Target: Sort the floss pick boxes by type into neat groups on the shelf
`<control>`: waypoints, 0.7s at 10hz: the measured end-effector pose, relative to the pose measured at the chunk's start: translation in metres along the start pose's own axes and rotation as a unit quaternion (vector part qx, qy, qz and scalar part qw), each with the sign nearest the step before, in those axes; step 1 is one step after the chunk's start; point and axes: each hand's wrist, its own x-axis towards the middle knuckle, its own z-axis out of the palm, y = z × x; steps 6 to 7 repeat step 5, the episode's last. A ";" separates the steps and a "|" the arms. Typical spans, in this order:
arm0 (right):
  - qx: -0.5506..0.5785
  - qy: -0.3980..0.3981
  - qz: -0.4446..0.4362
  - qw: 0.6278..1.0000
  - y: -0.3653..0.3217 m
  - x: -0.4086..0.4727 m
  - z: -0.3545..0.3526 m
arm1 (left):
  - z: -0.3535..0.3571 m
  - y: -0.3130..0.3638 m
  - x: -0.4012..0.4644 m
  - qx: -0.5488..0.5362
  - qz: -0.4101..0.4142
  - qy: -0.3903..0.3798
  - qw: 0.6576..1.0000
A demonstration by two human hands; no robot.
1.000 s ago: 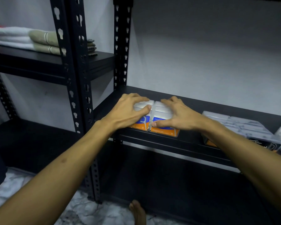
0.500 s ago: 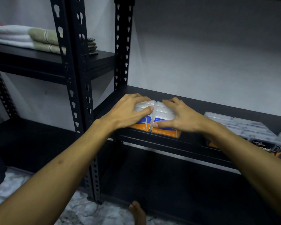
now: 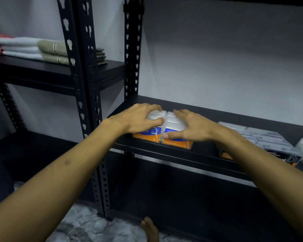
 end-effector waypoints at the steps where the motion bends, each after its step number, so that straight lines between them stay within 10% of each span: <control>1: -0.014 -0.002 0.008 1.000 -0.004 -0.003 0.000 | -0.004 0.003 0.000 0.010 -0.010 -0.011 1.000; 5: 0.042 0.157 -0.012 0.987 0.010 -0.085 -0.032 | -0.003 0.008 -0.094 -0.112 -0.050 0.287 0.950; 7: 0.042 0.157 -0.012 0.987 0.010 -0.085 -0.032 | -0.003 0.008 -0.094 -0.112 -0.050 0.287 0.950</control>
